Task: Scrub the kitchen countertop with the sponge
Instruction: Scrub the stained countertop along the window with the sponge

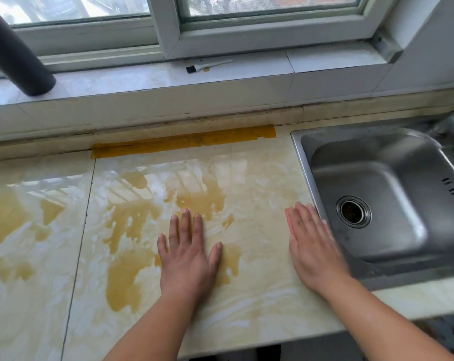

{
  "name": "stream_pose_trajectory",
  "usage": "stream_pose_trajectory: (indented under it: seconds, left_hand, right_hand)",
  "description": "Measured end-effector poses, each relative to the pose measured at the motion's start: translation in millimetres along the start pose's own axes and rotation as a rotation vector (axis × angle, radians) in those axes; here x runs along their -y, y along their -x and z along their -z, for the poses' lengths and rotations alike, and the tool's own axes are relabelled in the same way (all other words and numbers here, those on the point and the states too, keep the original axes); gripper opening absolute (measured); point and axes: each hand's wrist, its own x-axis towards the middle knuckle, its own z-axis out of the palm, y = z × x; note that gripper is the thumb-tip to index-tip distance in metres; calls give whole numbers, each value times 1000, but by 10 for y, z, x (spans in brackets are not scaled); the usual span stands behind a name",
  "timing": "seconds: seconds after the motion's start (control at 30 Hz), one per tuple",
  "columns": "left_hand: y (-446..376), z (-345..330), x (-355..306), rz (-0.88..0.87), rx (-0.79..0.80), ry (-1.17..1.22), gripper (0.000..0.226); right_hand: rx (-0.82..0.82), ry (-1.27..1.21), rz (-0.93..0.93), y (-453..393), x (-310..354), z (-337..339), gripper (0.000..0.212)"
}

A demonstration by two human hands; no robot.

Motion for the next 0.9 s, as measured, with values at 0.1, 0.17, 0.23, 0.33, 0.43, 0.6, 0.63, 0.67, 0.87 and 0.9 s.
stream_pose_trajectory:
  seconds: [0.1,0.17,0.23,0.33,0.43,0.6,0.63,0.67,0.87,0.9]
  left_hand:
    - [-2,19,11,-6,7,15,85]
    - [2,33,15,-9,16,24,85]
    - [0,46,16,-11,29,31,85]
    - [-3,78,20,-17,64,46,85]
    - [-3,131,26,-32,103,59,83]
    - [-8,264,131,-82,109,104,73]
    - [-4,280,190,-91,105,99,72]
    - [0,289,259,-94,99,90,71]
    - [-95,315,713,-46,96,36,79]
    - [-123,321,750,-59,100,30,81]
  right_hand:
    - [2,34,10,402,-81,-111,63]
    - [1,28,12,641,-109,-180,64]
    - [-12,18,11,849,-104,-238,65]
    - [-25,-17,-14,1061,-5,-309,67]
    - [-16,-32,-8,1134,252,-389,69]
    - [52,-30,144,1011,857,-510,70]
    - [66,-35,174,943,951,-510,69]
    - [86,-37,197,887,1022,-497,68]
    - [137,26,318,1002,1051,-468,68]
    - [132,28,325,1045,1045,-476,68]
